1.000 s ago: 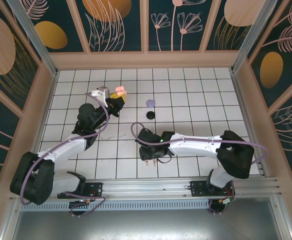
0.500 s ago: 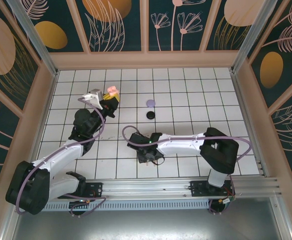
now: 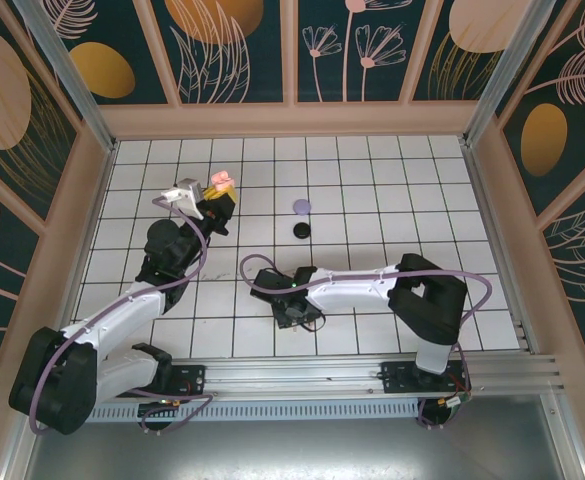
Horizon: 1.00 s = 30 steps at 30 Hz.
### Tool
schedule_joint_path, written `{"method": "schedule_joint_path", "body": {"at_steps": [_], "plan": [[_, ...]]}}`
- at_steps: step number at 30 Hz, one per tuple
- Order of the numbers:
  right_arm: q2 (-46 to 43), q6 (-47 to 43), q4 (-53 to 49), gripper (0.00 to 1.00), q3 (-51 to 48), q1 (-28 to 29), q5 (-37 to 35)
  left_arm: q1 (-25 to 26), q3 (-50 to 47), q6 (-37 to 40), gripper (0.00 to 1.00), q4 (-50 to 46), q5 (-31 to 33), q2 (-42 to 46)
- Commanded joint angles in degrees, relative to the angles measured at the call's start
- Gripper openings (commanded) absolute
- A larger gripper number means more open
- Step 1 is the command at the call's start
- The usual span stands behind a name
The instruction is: Insert wireless bluetooth earbuds into charging case
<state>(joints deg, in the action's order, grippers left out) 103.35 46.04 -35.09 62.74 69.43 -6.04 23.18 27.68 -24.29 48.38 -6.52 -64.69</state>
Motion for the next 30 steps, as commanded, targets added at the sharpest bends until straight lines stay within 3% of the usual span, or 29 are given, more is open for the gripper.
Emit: {"method": "schedule_joint_path", "body": {"at_steps": [1,30], "plan": [[1.4,1.4,-2.6,0.37,2.0,0.6,0.1,-0.4,-0.6,0.7,0.0,1.9,0.9,1.3],[1.5,4.5,-3.8,0.29,0.6,1.9,0.1,-0.4,-0.9,0.5,0.0,2.4,0.7,1.9]]}}
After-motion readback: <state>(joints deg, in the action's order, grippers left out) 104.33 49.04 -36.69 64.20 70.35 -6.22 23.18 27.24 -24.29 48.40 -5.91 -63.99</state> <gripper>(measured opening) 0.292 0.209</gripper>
